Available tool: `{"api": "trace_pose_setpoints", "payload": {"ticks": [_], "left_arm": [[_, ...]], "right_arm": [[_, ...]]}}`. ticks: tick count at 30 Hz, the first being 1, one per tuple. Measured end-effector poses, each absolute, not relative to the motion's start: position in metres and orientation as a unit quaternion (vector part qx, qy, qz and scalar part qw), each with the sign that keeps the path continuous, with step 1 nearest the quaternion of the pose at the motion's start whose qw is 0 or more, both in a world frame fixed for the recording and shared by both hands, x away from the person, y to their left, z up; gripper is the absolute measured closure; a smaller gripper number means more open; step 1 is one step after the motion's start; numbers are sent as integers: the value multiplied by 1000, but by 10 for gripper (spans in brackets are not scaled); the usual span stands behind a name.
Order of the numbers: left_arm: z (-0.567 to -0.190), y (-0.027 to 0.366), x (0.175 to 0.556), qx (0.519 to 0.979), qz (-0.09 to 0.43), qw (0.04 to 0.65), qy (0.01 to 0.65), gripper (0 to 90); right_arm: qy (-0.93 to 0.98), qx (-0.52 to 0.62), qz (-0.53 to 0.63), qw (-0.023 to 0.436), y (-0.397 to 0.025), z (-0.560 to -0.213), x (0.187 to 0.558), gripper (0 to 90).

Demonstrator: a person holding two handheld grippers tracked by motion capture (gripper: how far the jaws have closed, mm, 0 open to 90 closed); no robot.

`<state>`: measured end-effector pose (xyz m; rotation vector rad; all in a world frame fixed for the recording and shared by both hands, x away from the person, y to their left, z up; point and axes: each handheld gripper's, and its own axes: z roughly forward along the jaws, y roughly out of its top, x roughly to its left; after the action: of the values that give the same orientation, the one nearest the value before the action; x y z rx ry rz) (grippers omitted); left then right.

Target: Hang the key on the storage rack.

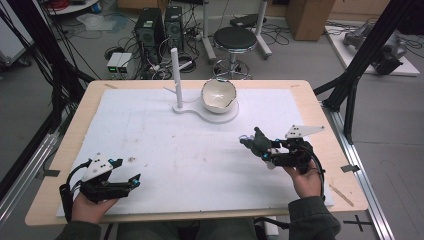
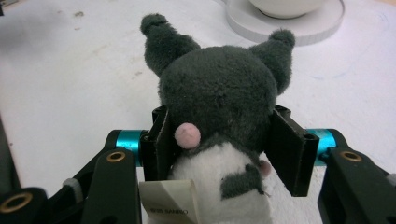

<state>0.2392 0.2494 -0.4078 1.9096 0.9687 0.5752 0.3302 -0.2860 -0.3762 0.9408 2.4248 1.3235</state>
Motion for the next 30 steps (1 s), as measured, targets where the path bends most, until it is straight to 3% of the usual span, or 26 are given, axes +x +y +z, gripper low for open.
{"api": "trace_pose_setpoints", "payload": {"ticks": [30], "left_arm": [[-407, 252, 238, 769, 234, 449, 390, 199]], "right_arm": [[833, 248, 485, 97, -229, -315, 356, 457]]}}
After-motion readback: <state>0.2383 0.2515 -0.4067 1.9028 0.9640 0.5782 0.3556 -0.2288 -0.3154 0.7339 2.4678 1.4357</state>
